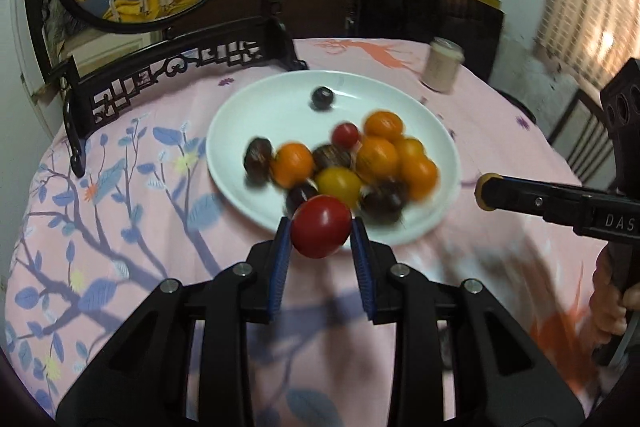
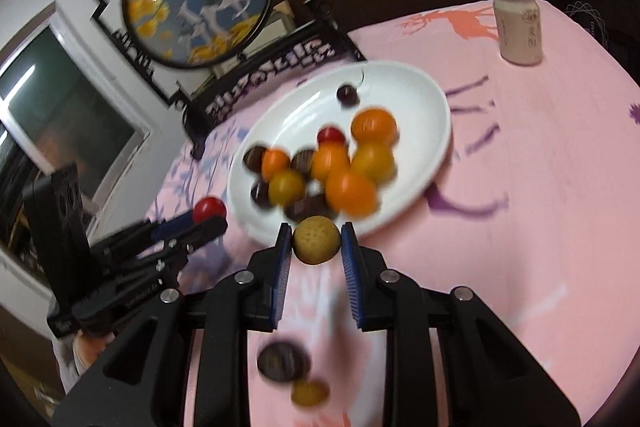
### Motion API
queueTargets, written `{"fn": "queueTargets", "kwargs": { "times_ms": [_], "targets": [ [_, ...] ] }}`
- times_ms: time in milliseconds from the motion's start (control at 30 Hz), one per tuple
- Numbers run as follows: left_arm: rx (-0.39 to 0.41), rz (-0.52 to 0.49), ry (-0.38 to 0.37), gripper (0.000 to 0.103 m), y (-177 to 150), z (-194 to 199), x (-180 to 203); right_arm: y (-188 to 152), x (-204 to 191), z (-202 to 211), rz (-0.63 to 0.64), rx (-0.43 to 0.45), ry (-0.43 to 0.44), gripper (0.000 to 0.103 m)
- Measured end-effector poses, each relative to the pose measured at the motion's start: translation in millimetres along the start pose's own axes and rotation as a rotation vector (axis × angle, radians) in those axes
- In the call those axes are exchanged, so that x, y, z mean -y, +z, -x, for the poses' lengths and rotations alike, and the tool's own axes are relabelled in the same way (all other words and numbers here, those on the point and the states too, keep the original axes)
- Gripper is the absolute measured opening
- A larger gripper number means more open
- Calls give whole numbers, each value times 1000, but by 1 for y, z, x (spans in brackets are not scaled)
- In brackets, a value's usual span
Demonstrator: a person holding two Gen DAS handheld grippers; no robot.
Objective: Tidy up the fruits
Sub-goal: 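Place yellow citrus on plate with right tool while left places red tomato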
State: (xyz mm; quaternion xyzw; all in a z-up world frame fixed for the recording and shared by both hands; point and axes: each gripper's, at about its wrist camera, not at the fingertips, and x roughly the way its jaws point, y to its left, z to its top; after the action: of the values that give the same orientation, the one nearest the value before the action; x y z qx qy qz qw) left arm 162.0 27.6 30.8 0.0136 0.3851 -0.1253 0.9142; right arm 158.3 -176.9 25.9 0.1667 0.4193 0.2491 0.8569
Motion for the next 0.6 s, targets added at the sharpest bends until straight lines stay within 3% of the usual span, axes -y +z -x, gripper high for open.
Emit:
{"fn": "queueTargets", "kwargs": {
  "times_ms": [100, 167, 233, 267, 333, 600],
  "targets": [
    [0, 40, 8, 31, 17, -17, -13, 18, -4, -18, -19, 10, -9, 27],
    [2, 61, -3, 39, 22, -25, -18, 26, -6, -30, -19, 18, -16, 27],
    [17, 70, -1, 69, 23, -28, -19, 32, -7, -41, -17, 35, -26, 28],
    [32, 67, 10, 74, 23, -29, -19, 36, -6, -45, -26, 52, -27, 30],
    [36, 52, 21, 76, 21, -28, -18, 39, 0, -48, -55, 75, -25, 51],
    [49, 78, 33, 89, 4, -12, -23, 28, 18, -19, -100, 98, 8, 54]
  ]
}}
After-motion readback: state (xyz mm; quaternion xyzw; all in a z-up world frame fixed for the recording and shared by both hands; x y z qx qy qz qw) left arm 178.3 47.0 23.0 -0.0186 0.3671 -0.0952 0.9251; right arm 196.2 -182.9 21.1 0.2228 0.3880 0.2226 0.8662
